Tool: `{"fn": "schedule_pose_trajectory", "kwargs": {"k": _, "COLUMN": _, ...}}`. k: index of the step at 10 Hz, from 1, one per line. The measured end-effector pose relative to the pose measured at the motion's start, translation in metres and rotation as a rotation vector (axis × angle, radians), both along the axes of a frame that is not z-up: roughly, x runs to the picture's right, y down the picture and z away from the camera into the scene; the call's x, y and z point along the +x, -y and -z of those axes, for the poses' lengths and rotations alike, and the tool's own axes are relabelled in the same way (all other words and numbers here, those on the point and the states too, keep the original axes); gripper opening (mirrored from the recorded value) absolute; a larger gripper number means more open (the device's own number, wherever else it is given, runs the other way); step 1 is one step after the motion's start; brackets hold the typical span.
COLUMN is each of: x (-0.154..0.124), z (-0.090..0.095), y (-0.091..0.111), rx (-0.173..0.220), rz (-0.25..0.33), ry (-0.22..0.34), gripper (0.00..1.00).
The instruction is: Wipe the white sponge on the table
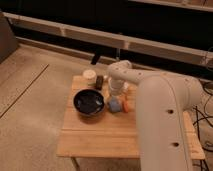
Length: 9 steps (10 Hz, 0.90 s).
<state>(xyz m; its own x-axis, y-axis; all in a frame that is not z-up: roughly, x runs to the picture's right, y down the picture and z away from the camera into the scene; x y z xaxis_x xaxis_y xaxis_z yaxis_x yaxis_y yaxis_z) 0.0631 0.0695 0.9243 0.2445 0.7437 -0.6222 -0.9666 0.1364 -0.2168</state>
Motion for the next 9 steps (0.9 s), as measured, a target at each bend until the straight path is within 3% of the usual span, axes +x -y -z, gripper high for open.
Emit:
{"fn": "schedule_pose_trajectory", "kwargs": {"k": 4, "x": 0.003, "z": 0.003, "y": 0.019, "rx": 0.043, "rz": -0.003, "ry": -0.011, "gripper": 0.65}}
{"fn": "schedule_pose_trajectory", "kwargs": {"k": 9, "x": 0.01, "z": 0.008, "y": 0.007, "rx": 0.022, "rz": -0.018, "ry": -0.031, "gripper": 0.65}}
